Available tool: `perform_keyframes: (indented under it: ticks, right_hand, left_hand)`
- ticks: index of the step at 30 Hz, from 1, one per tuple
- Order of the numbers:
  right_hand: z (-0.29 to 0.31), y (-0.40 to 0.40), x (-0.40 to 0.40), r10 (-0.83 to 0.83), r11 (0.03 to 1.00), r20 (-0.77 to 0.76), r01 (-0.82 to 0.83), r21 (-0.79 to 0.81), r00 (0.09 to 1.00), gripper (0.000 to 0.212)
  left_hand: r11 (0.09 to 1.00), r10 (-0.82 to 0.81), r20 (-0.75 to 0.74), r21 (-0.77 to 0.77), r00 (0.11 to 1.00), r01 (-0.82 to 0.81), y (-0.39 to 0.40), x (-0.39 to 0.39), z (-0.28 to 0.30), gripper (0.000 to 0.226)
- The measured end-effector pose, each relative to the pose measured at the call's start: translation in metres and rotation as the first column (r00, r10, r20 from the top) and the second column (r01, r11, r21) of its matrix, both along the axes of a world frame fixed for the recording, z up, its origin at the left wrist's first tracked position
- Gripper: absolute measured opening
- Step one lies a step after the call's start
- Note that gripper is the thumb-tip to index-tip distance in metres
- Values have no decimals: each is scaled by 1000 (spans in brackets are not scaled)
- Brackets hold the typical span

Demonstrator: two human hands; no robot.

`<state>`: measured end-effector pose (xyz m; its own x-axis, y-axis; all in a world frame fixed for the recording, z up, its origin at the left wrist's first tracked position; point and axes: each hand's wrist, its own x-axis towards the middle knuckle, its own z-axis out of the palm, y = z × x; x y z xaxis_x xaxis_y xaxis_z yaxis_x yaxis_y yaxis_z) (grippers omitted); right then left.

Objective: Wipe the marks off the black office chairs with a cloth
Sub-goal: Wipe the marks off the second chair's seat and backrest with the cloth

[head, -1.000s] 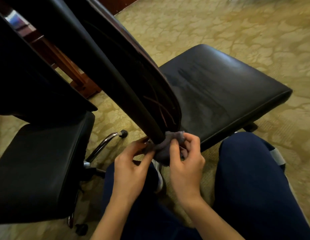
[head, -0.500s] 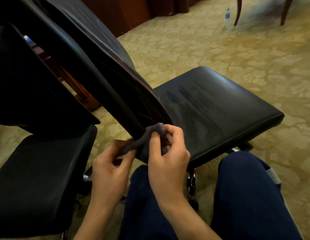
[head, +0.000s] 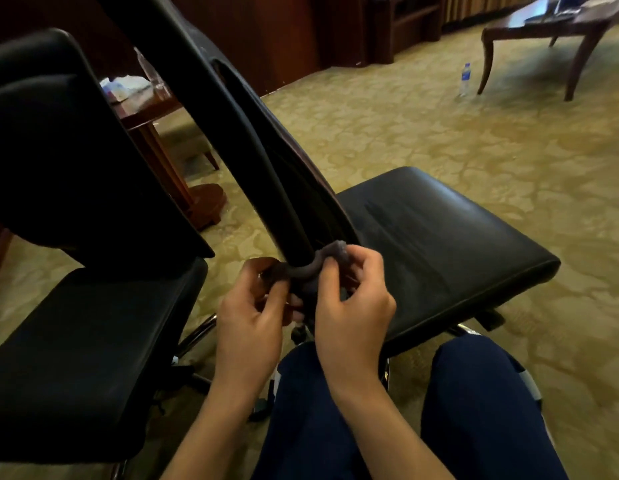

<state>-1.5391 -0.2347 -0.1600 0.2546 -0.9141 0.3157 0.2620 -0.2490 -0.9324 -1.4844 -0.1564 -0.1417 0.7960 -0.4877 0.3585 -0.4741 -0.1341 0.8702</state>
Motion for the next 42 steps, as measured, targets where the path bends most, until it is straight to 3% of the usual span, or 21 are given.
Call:
perform_keyframes:
  ticks: [3,6,11,14,23,26,32,42]
  right_hand:
    - [20,-1,-2,20,999,85,-16,-50,996,8]
    - [16,1,-7,14,998,113,-7,-64,994,7]
    - [-22,0,-15,-35,991,-30,31,-127,999,12]
    - [-27,0,-16,-26,996,-71,20,-92,997,10]
    - [83,-9,-2,-11,964,71,29,-265,997,9]
    - [81,-5,1,-13,963,95,38,-266,995,9]
    - [49,-3,-1,-18,978,61,30,-208,998,13]
    - [142,-11,14,49,947,163,6,-320,985,14]
  left_hand:
    - [994,1,6,-106,1000,0,-2,-1,15,15]
    - [994,-11,-29,-113,1000,8,-1,-3,12,12]
    - [999,-9,-85,37,996,12,2,-9,-26,10]
    - [1000,-7,-112,6,994,8,2,-9,-25,13]
    - [972,24,91,-235,996,-2,-4,1,70,10]
    - [973,50,114,-231,992,-22,-3,-1,72,11]
    - [990,43,17,-133,999,-40,-1,-9,55,11]
    - [940,93,126,-338,988,-45,-10,-7,124,8]
